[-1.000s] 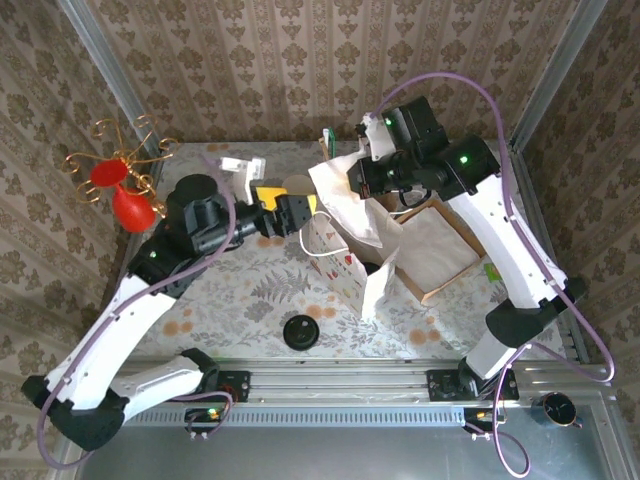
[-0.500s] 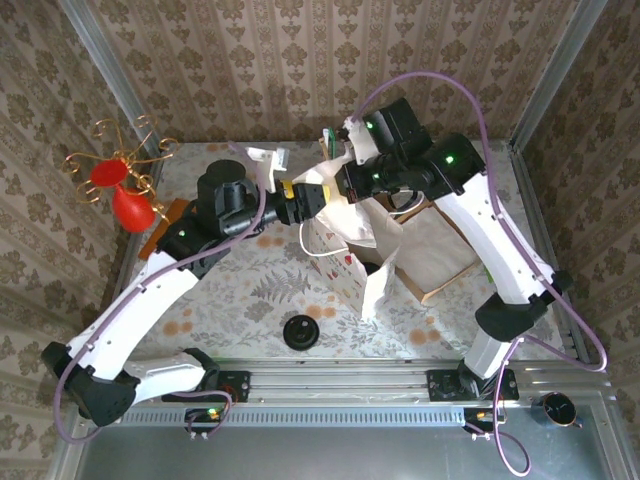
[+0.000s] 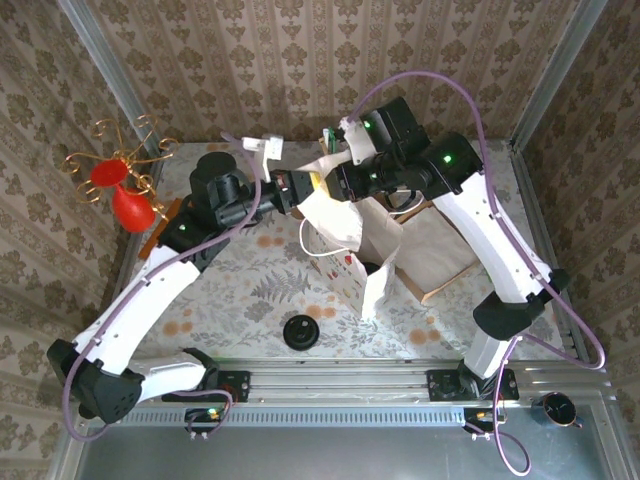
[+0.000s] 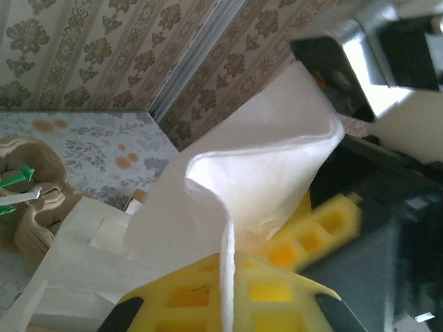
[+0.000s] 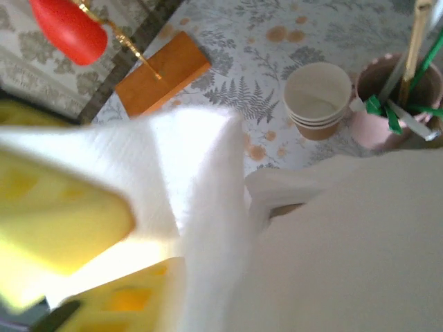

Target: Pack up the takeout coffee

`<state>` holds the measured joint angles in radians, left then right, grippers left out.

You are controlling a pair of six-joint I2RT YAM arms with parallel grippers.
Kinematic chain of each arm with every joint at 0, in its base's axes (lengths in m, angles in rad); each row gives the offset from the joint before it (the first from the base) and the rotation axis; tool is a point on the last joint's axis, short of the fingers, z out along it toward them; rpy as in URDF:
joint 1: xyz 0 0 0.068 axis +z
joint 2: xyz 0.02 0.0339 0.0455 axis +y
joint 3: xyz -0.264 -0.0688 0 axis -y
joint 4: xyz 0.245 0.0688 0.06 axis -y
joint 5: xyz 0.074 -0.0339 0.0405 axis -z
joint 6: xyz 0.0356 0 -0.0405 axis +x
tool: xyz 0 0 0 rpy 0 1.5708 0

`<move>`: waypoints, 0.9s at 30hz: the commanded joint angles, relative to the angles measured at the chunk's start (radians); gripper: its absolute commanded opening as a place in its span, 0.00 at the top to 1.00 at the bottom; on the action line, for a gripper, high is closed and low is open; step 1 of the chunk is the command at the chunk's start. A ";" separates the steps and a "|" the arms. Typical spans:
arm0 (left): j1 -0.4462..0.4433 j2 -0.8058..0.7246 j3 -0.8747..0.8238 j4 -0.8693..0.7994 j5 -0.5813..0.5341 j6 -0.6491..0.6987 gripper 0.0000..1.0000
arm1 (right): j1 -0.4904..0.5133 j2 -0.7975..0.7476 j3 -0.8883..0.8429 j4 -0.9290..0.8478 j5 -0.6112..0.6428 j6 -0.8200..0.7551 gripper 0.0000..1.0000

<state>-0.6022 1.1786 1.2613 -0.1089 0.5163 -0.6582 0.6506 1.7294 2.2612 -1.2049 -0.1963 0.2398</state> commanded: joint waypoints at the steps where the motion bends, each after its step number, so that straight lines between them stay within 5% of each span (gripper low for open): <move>1: 0.050 -0.014 -0.001 0.091 0.120 -0.044 0.96 | -0.031 -0.041 0.009 -0.020 -0.070 -0.031 0.53; 5: 0.130 -0.026 -0.010 0.143 0.283 -0.100 0.99 | -0.118 -0.129 -0.106 0.050 -0.227 -0.013 0.36; 10: 0.237 -0.039 -0.042 0.277 0.437 -0.240 1.00 | -0.166 -0.240 -0.264 0.157 -0.424 -0.037 0.00; 20: 0.250 -0.028 -0.020 0.430 0.543 -0.394 1.00 | -0.128 -0.230 -0.321 0.250 -0.522 -0.121 0.00; 27: 0.237 -0.029 0.023 0.505 0.605 -0.470 1.00 | -0.120 -0.175 -0.320 0.386 -0.776 -0.150 0.00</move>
<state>-0.3592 1.1629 1.2385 0.3042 1.0599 -1.0679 0.5240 1.5414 1.9434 -0.9119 -0.8043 0.1284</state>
